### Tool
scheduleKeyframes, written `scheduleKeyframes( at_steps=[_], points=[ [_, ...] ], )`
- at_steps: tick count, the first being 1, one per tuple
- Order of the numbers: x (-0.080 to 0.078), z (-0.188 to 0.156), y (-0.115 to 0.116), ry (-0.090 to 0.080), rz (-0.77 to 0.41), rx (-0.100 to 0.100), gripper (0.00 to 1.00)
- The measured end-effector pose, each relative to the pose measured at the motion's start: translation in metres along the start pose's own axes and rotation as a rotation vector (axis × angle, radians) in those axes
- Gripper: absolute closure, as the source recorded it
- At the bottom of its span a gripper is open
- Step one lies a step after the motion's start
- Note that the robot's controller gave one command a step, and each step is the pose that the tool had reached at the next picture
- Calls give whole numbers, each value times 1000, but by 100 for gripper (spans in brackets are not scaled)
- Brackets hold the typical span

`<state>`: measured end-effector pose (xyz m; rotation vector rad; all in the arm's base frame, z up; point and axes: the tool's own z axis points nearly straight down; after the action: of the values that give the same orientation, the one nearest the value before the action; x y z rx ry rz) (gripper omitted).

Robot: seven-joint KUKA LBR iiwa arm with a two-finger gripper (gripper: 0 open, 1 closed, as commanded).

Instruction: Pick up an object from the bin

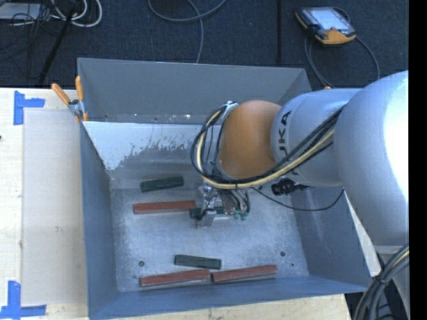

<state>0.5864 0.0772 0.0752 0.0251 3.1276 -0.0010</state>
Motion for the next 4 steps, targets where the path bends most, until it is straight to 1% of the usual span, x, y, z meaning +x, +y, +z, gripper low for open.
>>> scheduleKeyframes(
  at_steps=[1,2,3,4],
  points=[
    [0,-120,-7,13,-31,-1,100],
    [0,-120,-7,13,-31,-1,0],
    [0,-120,-7,13,-30,-1,0],
    [-16,-78,-7,4,-66,-2,0]
  ],
)
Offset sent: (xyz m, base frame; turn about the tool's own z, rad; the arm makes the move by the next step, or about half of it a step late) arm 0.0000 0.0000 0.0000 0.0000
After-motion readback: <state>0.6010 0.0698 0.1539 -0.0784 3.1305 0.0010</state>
